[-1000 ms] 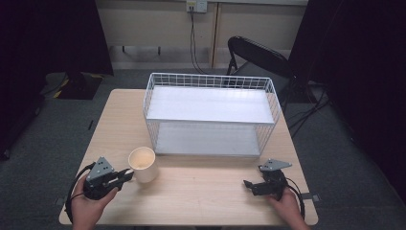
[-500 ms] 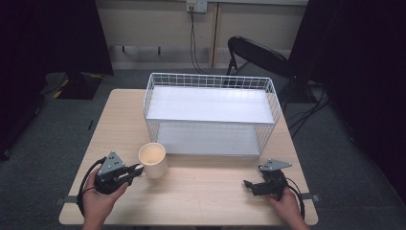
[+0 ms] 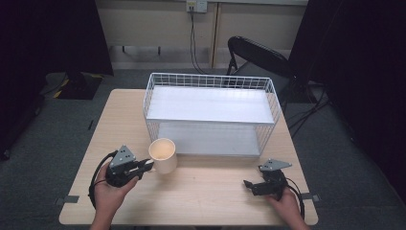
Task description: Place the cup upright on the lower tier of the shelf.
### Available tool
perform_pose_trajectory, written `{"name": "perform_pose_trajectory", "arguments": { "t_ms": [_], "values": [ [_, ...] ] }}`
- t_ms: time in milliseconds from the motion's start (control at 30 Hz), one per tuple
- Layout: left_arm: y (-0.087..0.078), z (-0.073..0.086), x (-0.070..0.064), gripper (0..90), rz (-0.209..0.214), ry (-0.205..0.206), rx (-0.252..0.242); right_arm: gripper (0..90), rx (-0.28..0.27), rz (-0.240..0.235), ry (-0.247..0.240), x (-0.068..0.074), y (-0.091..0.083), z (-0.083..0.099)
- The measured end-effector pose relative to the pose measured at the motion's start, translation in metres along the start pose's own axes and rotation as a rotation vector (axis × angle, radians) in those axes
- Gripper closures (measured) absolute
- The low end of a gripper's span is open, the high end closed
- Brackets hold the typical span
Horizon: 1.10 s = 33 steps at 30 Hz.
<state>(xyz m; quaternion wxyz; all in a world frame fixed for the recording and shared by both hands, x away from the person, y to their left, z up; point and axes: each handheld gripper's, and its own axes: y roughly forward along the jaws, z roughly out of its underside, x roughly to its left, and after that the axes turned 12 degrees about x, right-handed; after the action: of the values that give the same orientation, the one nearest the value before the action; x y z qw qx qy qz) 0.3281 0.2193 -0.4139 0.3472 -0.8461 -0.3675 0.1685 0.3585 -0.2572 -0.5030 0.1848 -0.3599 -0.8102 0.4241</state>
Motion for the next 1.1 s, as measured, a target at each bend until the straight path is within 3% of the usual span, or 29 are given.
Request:
{"name": "perform_pose_trajectory", "arguments": {
  "t_ms": [500,1100],
  "values": [
    [0.02,-0.031,-0.006,80.4,0.013,-0.016,-0.033,11.8,0.0,0.0,0.0,0.0,0.0,0.0],
    [0.045,-0.051,-0.012,80.4,-0.038,-0.039,-0.06,11.8,0.001,0.0,0.0,0.0,0.0,0.0]
  ]
}}
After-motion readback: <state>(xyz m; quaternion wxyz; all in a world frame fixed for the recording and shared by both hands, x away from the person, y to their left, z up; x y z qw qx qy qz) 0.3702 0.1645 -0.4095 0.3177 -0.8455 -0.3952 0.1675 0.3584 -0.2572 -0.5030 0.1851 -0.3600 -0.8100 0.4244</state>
